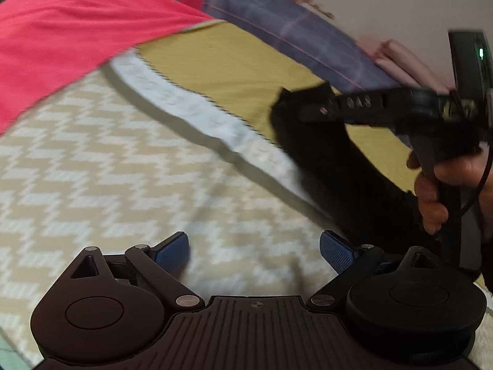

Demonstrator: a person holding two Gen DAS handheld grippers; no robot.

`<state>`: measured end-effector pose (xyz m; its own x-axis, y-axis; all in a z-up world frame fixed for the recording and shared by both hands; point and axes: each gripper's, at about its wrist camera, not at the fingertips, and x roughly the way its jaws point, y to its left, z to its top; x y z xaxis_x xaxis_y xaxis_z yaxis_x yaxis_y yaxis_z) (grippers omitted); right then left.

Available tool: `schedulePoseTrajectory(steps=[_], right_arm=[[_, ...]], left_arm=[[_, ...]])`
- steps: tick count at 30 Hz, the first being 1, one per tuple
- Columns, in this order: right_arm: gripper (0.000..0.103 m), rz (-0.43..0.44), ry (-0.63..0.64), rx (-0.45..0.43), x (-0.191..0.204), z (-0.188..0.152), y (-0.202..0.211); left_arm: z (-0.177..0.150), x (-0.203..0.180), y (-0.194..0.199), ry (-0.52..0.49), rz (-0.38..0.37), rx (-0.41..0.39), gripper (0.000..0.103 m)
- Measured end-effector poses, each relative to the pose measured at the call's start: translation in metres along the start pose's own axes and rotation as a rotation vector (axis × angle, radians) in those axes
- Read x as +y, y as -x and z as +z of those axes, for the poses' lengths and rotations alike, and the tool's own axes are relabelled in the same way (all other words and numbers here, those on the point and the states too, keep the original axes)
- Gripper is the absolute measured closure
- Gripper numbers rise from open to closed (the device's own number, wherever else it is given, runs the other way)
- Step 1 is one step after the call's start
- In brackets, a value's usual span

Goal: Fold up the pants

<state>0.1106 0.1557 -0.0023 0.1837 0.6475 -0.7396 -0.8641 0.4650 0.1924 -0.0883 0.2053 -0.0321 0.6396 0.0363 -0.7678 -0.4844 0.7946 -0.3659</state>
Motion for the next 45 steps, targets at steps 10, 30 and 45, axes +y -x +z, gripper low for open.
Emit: schedulePoseTrajectory(steps=[10,30,45], right_arm=[[0.081,-0.003,-0.048,-0.086,-0.030,-0.011,0.073],[0.081,-0.364,-0.774,-0.254,-0.247,-0.256,0.255],[0.087,-0.438,-0.710,-0.283,-0.271,-0.224,0.232]], left_arm=[[0.014,-0.096,-0.118,0.068,-0.163,0.123,0.000],[-0.041,-0.284,-0.115,-0.519,-0.178,0.054,0.000],[-0.037,-0.276,-0.104,-0.624,-0.149,0.096,0.000]])
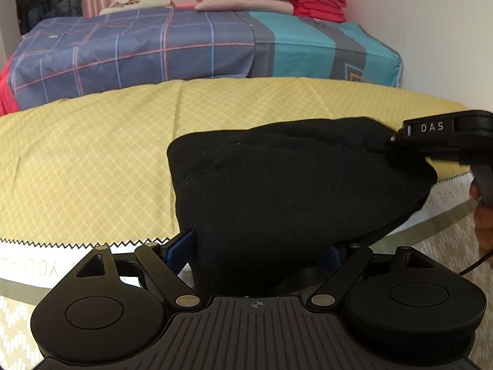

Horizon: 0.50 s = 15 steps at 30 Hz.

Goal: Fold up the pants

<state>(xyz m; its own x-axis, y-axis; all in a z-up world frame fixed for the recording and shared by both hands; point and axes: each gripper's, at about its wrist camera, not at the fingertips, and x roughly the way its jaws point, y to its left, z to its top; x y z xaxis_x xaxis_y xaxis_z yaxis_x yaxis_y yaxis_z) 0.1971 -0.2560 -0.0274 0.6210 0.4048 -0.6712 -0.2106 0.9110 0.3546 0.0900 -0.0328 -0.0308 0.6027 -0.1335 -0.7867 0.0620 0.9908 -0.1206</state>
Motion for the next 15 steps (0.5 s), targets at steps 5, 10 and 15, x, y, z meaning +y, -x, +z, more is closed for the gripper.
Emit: schedulePoseTrajectory(steps=[5,10,15], right_arm=[[0.086,-0.056,-0.068,-0.008,-0.031,-0.011,0.009],[0.065,-0.152,-0.015,-0.090,-0.025,-0.008,0.018],[0.039,-0.134,0.120,-0.128,0.001,-0.004,0.012]], left_arm=[[-0.002,-0.003,0.008,-0.033,-0.107,0.006,0.000],[-0.007,0.004,0.028,-0.066,-0.200,0.035,0.000],[0.005,0.038,0.054,0.061,-0.203,0.000,0.000]])
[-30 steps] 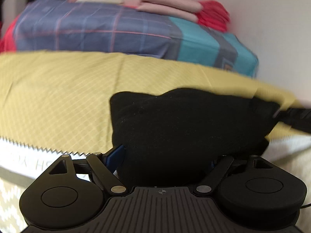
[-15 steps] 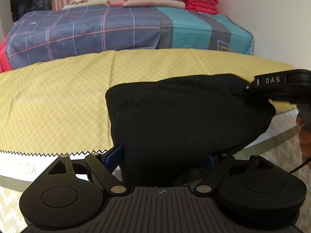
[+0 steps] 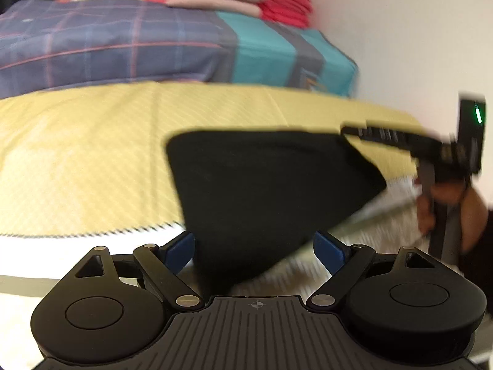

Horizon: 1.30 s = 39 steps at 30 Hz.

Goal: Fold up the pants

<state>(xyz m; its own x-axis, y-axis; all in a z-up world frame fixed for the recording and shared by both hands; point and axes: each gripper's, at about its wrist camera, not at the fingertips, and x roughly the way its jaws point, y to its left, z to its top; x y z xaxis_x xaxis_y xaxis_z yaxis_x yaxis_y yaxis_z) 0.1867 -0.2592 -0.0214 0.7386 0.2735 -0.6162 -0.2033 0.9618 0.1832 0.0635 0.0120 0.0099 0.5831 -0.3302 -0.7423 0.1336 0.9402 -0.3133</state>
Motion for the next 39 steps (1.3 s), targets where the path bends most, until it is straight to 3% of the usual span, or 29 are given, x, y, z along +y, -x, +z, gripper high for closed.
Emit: schedulePoseTrajectory(steps=[3,5,6,8,11,15,20,23,26,28,29,30,33,39], right_arm=[[0.033,0.023,0.012,0.047,0.006,-0.008,-0.013],[0.030,-0.019,-0.017,0.119,0.000,-0.015,-0.024],[0.023,-0.032,-0.071,0.145,-0.010,-0.017,-0.027],[0.022,-0.028,-0.223,0.148,-0.034,-0.016,-0.021],[0.014,0.004,-0.272,0.165,-0.054,-0.013,-0.015],[0.010,0.199,-0.326,0.263,-0.072,-0.022,-0.023],[0.009,0.257,-0.375,0.288,-0.070,-0.031,-0.034],[0.013,0.307,-0.384,0.296,-0.069,-0.030,-0.038],[0.019,0.288,-0.350,0.295,-0.064,-0.029,-0.041],[0.035,0.291,-0.348,0.299,-0.065,-0.027,-0.040],[0.050,0.321,-0.363,0.298,-0.065,-0.026,-0.039],[0.054,0.340,-0.368,0.290,-0.065,-0.024,-0.035],[0.056,0.373,-0.358,0.256,-0.060,-0.016,-0.016],[0.056,0.417,-0.373,0.191,-0.061,-0.004,0.057]], left_arm=[[0.018,0.011,-0.003,0.068,0.063,-0.026,0.000],[0.029,0.014,-0.019,0.081,0.125,-0.009,0.000],[0.032,0.015,-0.033,0.081,0.151,0.027,0.000],[0.035,0.020,-0.060,0.077,0.209,0.132,0.000],[0.032,0.027,-0.074,0.078,0.201,0.171,0.000],[0.037,0.028,-0.078,0.066,0.188,0.176,0.000],[0.042,0.029,-0.088,0.097,0.160,0.188,0.000],[0.042,0.029,-0.096,0.119,0.161,0.189,0.000],[0.040,0.031,-0.102,0.151,0.136,0.195,0.000],[0.038,0.033,-0.106,0.205,0.046,0.218,0.000],[0.037,0.033,-0.105,0.245,-0.018,0.223,0.000],[0.039,0.030,-0.101,0.258,-0.005,0.212,0.000],[0.044,0.005,-0.077,0.164,0.048,0.163,0.000],[0.039,-0.047,-0.009,0.027,0.039,0.093,0.000]])
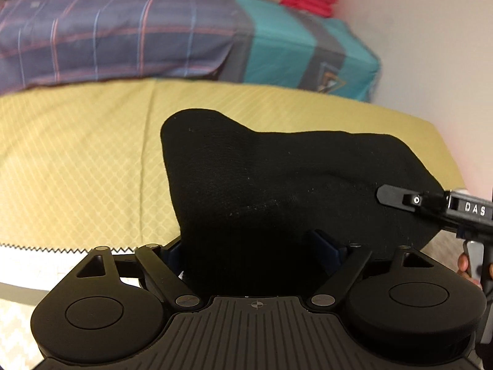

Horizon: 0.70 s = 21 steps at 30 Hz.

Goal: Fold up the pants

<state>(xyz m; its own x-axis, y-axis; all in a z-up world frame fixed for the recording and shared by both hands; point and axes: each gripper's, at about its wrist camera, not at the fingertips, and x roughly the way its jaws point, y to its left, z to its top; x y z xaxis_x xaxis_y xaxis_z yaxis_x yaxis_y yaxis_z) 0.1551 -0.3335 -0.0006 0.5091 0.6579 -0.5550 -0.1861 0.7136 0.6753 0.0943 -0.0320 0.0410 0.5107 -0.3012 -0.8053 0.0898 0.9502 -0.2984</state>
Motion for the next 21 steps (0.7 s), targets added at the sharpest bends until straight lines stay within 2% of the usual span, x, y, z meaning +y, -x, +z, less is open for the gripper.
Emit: schedulePoseTrajectory(steps=[4,7,9,11,12,13,14,16,21], right_arm=[[0.056,0.000,-0.036,-0.027,0.011,-0.032,0.050],[0.054,-0.023,-0.077,-0.023,-0.001,-0.065,0.066],[0.046,-0.094,-0.118,0.006,-0.022,-0.088,0.060],[0.041,-0.283,-0.197,0.072,-0.050,-0.112,0.047],[0.037,-0.231,-0.226,0.032,-0.057,-0.121,0.053],[0.035,-0.193,-0.263,-0.004,-0.059,-0.126,0.062],[0.032,-0.211,-0.284,-0.017,-0.060,-0.130,0.068],[0.030,-0.241,-0.256,-0.031,-0.059,-0.135,0.078],[0.023,-0.267,-0.280,-0.056,-0.064,-0.143,0.095]], left_arm=[[-0.028,-0.018,0.035,-0.036,-0.048,-0.015,0.000],[-0.053,-0.024,0.037,-0.056,-0.064,0.014,0.000],[-0.073,-0.022,0.021,-0.063,-0.059,0.044,0.000],[-0.091,-0.020,-0.012,-0.079,0.005,0.119,0.000],[-0.100,-0.020,-0.029,-0.092,0.057,0.179,0.000],[-0.107,-0.018,-0.036,-0.095,0.073,0.193,0.000],[-0.111,-0.014,-0.032,-0.072,0.063,0.158,0.000],[-0.112,-0.011,-0.026,-0.058,0.058,0.153,0.000],[-0.112,-0.008,-0.018,-0.099,0.087,0.142,0.000]])
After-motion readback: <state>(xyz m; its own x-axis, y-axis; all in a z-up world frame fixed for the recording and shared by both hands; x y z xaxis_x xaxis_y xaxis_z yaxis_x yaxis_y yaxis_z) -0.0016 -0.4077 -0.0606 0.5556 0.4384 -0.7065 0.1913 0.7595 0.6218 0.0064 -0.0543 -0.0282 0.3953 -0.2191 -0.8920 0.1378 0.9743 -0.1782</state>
